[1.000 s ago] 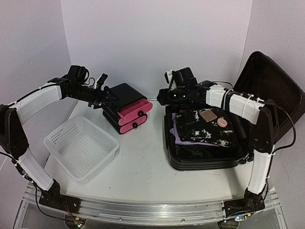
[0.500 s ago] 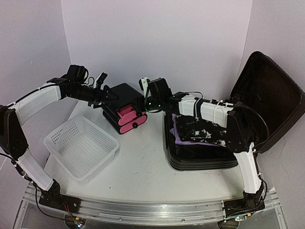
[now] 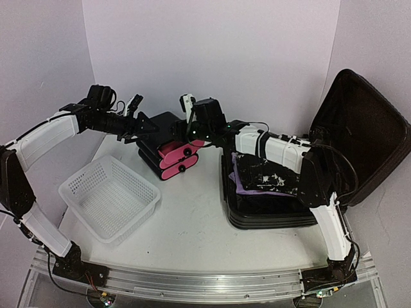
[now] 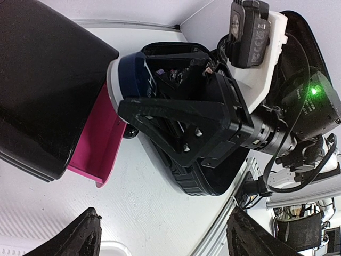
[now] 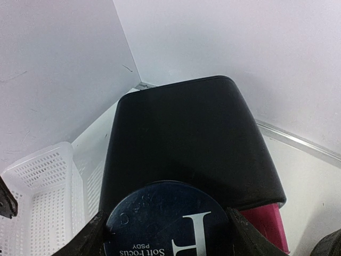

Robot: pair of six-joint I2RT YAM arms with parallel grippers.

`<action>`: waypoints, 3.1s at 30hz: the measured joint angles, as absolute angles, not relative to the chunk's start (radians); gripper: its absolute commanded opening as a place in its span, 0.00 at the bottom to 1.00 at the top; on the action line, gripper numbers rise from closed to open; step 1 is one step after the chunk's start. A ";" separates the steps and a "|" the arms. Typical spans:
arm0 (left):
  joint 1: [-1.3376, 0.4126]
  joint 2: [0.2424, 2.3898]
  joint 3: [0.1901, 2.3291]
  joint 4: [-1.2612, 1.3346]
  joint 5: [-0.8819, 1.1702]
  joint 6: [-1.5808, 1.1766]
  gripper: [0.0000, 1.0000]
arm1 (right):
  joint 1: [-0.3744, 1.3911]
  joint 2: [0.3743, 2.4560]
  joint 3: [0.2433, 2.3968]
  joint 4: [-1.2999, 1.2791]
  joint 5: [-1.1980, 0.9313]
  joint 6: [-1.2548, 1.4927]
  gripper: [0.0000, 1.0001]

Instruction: Open, take out, and arrange the luggage

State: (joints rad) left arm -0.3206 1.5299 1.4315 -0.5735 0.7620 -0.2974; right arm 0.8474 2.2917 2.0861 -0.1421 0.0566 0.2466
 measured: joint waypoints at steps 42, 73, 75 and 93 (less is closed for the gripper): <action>-0.319 1.519 1.431 -0.573 0.768 -0.298 0.81 | 0.892 2.289 2.128 -0.311 0.237 0.165 0.96; -0.319 1.519 1.431 -0.573 0.775 -0.307 0.84 | 0.838 2.064 1.688 -0.435 0.250 0.487 0.66; -0.319 1.519 1.431 -0.573 0.775 -0.307 0.84 | 0.838 2.090 1.703 -0.428 0.251 0.487 0.66; -0.319 1.519 1.431 -0.569 0.781 -0.313 0.85 | 0.836 2.300 1.998 -0.336 0.260 0.480 0.79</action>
State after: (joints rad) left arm -0.3195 1.5188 1.4315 -0.5686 0.7811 -0.3126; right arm 0.8360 2.2997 1.9984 -0.3363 0.2604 0.4805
